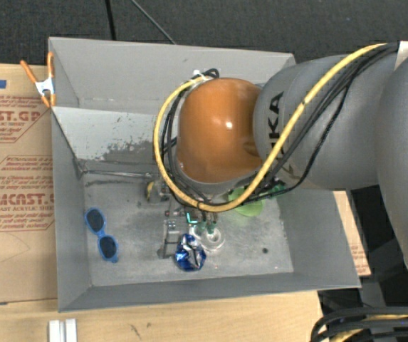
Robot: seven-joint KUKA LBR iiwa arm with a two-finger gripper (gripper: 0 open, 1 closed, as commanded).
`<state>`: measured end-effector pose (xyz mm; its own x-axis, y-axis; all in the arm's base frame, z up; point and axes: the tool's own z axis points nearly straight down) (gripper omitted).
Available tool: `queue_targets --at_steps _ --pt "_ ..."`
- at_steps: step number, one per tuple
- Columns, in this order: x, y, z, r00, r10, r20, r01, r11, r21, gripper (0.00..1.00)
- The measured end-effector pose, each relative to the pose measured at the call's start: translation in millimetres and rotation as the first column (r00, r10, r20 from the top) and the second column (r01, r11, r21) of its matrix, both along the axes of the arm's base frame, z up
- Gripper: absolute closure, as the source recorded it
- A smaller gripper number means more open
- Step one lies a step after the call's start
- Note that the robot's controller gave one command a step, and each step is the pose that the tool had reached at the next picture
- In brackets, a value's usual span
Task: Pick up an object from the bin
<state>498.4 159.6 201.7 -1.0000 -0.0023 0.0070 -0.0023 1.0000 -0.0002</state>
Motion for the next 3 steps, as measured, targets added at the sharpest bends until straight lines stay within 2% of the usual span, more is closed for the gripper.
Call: queue_targets --at_steps 1,2,3 --pt "-14.3 -53.8 -92.0 0.998 -0.058 -0.002 0.058 0.998 -0.003 0.0" --pt "-10.2 -106.8 -131.3 0.974 0.224 0.017 -0.224 0.975 -0.001 0.0" --pt "-11.3 -105.6 -131.4 0.974 0.225 0.013 -0.225 0.974 0.001 1.0"
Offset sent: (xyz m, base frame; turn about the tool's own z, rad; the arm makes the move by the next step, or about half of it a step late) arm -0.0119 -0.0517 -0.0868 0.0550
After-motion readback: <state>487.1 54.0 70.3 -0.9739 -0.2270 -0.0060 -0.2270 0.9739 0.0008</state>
